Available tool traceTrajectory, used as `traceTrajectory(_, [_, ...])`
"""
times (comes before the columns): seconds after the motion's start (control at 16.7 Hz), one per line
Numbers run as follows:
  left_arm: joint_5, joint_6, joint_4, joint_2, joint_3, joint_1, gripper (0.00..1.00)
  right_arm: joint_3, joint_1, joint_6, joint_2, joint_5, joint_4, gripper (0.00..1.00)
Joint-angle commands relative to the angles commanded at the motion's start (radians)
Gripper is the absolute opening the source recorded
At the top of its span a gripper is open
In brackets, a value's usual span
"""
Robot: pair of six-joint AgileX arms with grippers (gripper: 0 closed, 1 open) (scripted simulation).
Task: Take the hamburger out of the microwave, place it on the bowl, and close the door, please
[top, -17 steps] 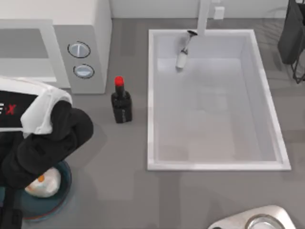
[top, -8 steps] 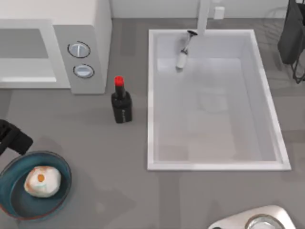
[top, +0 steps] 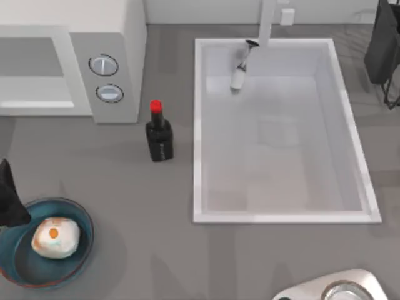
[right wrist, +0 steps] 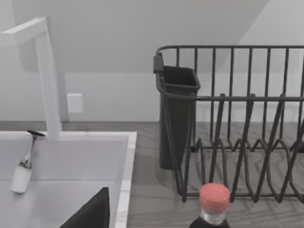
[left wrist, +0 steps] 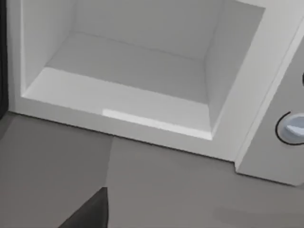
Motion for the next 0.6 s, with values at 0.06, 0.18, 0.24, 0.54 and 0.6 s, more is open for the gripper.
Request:
traceTrajectory(0.06, [0.02, 0.065, 0.024, -0.056, -0.023, 0.014, 1.0, 0.0, 0.0, 0.0, 0.0, 0.0, 0.0, 1.0])
traceTrajectory(0.18, [0.05, 0.164, 0.055, -0.144, -0.057, 0.035, 1.0, 0.0, 0.0, 0.0, 0.0, 0.0, 0.0, 1.0])
traceTrajectory(0.24, [0.061, 0.198, 0.063, -0.175, -0.069, 0.042, 1.0, 0.0, 0.0, 0.0, 0.0, 0.0, 0.0, 1.0])
traceTrajectory(0.54, [0.072, 0.234, 0.068, -0.207, -0.08, 0.049, 1.0, 0.0, 0.0, 0.0, 0.0, 0.0, 0.0, 1.0])
traceTrajectory(0.6, [0.072, 0.234, 0.068, -0.207, -0.08, 0.049, 1.0, 0.0, 0.0, 0.0, 0.0, 0.0, 0.0, 1.0])
